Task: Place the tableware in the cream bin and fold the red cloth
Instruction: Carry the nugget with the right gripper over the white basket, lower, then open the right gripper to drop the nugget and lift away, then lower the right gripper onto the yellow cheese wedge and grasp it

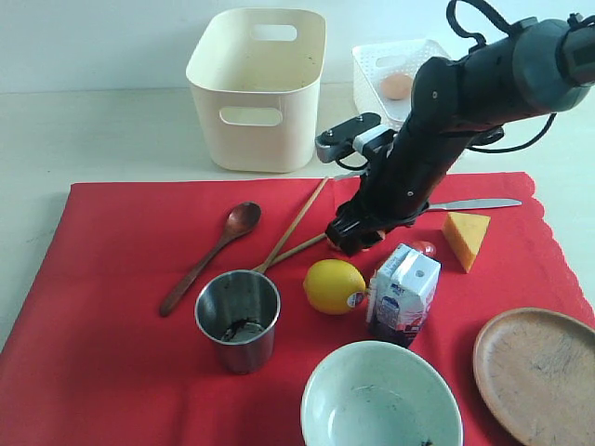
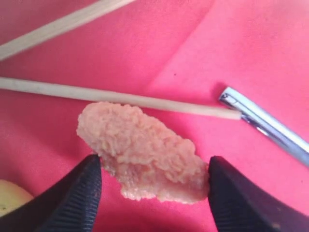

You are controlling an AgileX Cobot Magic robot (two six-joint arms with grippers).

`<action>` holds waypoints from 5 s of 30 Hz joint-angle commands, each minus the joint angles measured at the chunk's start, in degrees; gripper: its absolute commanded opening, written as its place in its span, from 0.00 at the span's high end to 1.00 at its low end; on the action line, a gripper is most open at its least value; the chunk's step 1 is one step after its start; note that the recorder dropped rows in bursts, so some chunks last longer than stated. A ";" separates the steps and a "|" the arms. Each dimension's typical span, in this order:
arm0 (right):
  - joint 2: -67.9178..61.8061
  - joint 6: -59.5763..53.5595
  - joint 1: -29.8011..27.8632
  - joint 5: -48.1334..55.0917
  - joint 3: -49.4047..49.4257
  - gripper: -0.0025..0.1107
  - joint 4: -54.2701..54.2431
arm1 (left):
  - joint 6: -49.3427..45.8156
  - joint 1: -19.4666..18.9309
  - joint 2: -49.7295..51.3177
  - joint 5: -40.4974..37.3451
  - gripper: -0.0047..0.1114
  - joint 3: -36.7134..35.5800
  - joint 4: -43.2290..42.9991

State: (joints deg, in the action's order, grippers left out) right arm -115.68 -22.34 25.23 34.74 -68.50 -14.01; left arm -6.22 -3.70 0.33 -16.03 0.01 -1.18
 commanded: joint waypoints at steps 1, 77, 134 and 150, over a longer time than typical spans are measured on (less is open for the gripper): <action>3.36 -0.33 0.11 0.17 0.13 0.94 0.05 | 0.41 0.32 -0.33 0.35 0.95 -0.01 -0.20; -2.38 7.42 -13.95 -38.65 -5.12 0.67 -12.98 | 0.41 0.32 -0.33 0.35 0.95 -0.01 -0.20; 33.44 13.59 -13.92 -12.47 23.59 0.79 -2.43 | 0.41 0.32 -0.33 0.35 0.95 -0.01 -0.20; 17.99 13.46 -13.92 -19.08 23.59 0.30 0.36 | 0.41 0.32 -0.33 0.35 0.95 -0.01 -0.20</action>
State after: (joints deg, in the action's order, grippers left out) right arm -95.67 -8.85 11.47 18.66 -45.12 -14.27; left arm -6.22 -3.70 0.33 -16.03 0.01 -1.18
